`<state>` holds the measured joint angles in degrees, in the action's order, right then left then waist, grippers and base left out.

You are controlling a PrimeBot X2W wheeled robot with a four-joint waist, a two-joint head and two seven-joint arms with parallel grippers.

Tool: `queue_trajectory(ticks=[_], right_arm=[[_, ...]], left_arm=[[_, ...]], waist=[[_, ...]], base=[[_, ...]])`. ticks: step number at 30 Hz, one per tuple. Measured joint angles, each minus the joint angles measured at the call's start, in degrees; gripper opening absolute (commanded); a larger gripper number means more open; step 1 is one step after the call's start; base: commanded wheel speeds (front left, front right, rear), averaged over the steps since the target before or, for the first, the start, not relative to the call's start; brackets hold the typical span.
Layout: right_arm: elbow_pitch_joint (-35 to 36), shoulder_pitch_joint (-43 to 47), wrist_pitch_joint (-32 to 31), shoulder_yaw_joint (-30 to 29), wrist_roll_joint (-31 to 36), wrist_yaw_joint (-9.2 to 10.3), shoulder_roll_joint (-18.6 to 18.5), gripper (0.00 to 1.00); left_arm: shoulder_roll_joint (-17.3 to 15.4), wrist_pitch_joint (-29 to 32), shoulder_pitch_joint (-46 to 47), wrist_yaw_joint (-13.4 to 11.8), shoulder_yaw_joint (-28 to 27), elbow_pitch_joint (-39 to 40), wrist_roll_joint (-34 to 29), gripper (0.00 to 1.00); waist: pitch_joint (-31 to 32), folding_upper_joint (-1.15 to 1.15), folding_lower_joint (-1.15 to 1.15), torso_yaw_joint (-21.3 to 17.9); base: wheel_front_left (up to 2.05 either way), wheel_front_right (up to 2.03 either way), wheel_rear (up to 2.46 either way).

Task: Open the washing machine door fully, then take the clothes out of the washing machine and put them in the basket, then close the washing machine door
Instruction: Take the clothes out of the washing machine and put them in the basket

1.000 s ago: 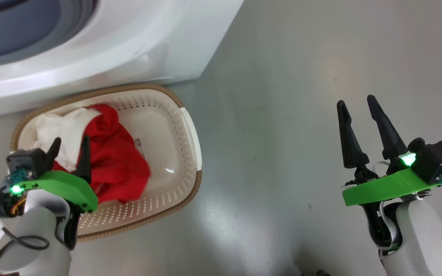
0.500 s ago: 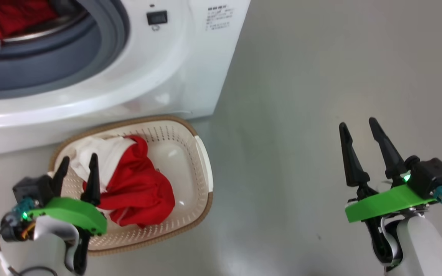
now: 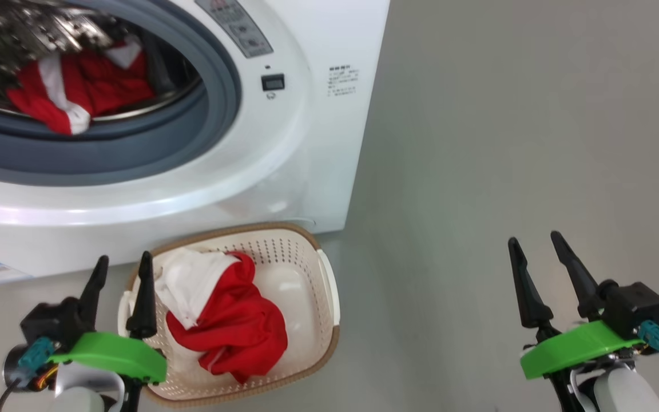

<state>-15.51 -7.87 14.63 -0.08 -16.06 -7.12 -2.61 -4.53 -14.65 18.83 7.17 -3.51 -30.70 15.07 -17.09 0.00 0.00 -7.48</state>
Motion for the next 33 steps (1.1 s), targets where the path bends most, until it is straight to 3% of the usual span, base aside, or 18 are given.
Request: queue_trajectory(ticks=[8,17,33], right_arm=[[-0.1,4.2,0.0,-1.1,0.4,0.0,0.0,1.0],[0.8,7.0,0.0,-1.5,0.6,0.0,0.2,1.0],[1.1,8.9,0.0,-2.0,0.6,0.0,0.3,1.0]], left_arm=[[1.0,0.0,-7.4,0.0,-2.5,8.2,-1.5,1.0],[1.9,0.0,-15.1,0.0,-3.8,16.2,-4.6,1.0],[2.1,0.0,-19.1,0.0,-4.2,18.9,-3.3,1.0]], waist=[[5.4,0.0,0.0,1.4],[7.4,0.0,0.0,2.6],[8.0,0.0,0.0,3.2]], base=[[0.0,0.0,0.0],[0.0,0.0,0.0],[0.0,0.0,0.0]])
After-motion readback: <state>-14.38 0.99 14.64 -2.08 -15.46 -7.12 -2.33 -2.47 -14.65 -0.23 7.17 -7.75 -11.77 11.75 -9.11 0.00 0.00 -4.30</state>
